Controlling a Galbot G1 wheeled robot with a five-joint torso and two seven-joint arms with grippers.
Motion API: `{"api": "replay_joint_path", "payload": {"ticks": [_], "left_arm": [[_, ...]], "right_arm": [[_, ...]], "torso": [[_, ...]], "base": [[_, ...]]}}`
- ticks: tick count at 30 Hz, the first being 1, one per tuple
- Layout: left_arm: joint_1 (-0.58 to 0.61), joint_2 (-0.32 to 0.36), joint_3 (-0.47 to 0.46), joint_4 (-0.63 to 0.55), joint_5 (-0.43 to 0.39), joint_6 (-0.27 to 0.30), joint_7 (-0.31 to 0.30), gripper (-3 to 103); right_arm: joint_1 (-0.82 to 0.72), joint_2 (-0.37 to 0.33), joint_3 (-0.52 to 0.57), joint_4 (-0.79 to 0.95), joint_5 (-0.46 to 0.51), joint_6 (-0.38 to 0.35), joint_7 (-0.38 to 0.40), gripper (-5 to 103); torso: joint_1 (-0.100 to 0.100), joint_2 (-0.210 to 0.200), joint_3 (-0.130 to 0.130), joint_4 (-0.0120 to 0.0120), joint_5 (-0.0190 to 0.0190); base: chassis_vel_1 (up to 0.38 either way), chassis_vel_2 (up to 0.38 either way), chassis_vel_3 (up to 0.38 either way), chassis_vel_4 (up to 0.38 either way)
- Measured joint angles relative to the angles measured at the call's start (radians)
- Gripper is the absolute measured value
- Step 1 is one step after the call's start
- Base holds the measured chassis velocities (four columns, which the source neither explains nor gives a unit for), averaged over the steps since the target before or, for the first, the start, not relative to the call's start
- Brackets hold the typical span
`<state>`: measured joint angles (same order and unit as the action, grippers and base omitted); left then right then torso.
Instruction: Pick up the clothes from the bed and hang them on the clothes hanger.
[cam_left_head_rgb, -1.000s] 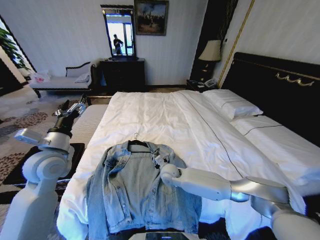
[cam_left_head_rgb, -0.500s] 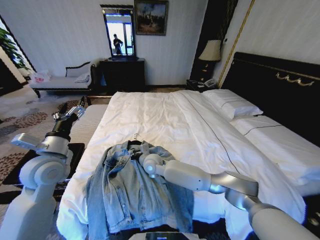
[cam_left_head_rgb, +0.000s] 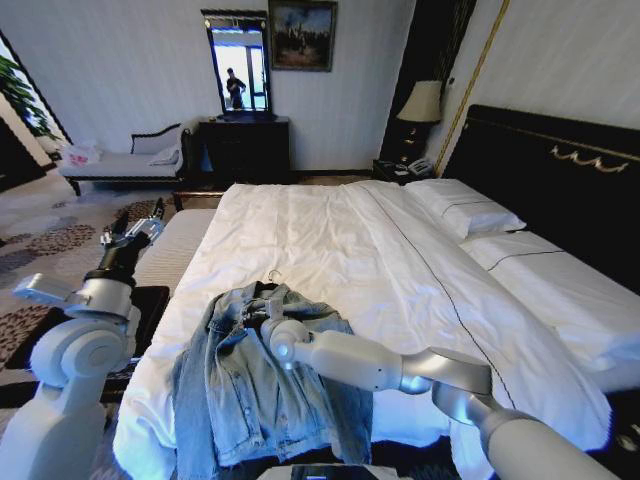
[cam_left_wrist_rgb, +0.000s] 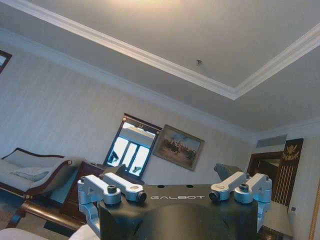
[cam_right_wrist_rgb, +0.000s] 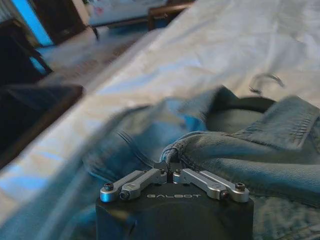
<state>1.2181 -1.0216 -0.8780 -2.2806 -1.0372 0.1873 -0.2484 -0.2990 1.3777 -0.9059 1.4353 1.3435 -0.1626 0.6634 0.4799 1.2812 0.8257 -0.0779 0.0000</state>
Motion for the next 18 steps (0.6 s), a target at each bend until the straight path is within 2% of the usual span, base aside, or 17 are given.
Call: {"api": "replay_joint_path", "payload": {"ticks": [3, 6, 7, 8, 10, 11, 14, 16, 18], "left_arm": [[0.017, 0.0, -0.009, -0.005, 0.0, -0.001, 0.001, 100], [0.03, 0.005, -0.021, -0.008, 0.0, -0.003, 0.002, 100], [0.035, 0.007, -0.027, -0.009, 0.0, -0.004, 0.002, 100], [0.041, 0.009, -0.032, -0.011, 0.0, -0.004, 0.003, 100], [0.059, 0.012, -0.048, -0.016, -0.003, -0.005, 0.004, 100], [0.059, 0.012, -0.048, -0.016, -0.003, -0.005, 0.004, 100], [0.08, 0.017, -0.075, -0.022, -0.012, -0.007, 0.004, 100], [0.084, 0.018, -0.084, -0.024, -0.016, -0.007, 0.004, 100], [0.09, 0.019, -0.098, -0.031, -0.024, -0.007, 0.004, 100]], "right_arm": [[-0.02, 0.007, -0.011, -0.01, -0.011, -0.03, 0.063, 1], [-0.022, -0.002, -0.022, 0.02, -0.011, -0.043, 0.076, 1], [-0.021, -0.007, -0.028, 0.038, -0.011, -0.045, 0.076, 6], [-0.017, -0.015, -0.037, 0.061, -0.014, -0.047, 0.076, 6], [0.008, -0.043, -0.073, 0.144, -0.036, -0.046, 0.067, 16], [0.008, -0.043, -0.073, 0.144, -0.036, -0.046, 0.067, 16], [0.057, -0.083, -0.122, 0.259, -0.062, -0.038, 0.036, 33], [0.069, -0.088, -0.131, 0.276, -0.068, -0.033, 0.028, 33], [0.092, -0.08, -0.136, 0.268, -0.072, -0.028, 0.021, 44]], "torso": [[0.0, 0.0, 0.0, 0.0, 0.0], [0.0, 0.0, 0.0, -0.0001, 0.0001], [0.0, 0.0, 0.0, -0.0001, 0.0001], [0.0, 0.0, 0.0, -0.0001, 0.0], [0.0, 0.0, 0.0, -0.0001, 0.0002], [0.0, 0.0, 0.0, -0.0001, 0.0002], [0.0, 0.0, 0.0, -0.0001, 0.0001], [0.0, 0.0, 0.0, -0.0002, 0.0001], [0.0, 0.0, 0.0, -0.0003, 0.0001]], "base": [[0.0, 0.0, 0.0, 0.0], [0.0, 0.0, 0.0, 0.0], [0.0, 0.0, 0.0, 0.0], [0.0, 0.0, 0.0, 0.0], [0.0, 0.0, 0.0, 0.0], [0.0, 0.0, 0.0, 0.0], [0.0, 0.0, 0.0, 0.0], [0.0, 0.0, 0.0, 0.0], [0.0, 0.0, 0.0, 0.0]]}}
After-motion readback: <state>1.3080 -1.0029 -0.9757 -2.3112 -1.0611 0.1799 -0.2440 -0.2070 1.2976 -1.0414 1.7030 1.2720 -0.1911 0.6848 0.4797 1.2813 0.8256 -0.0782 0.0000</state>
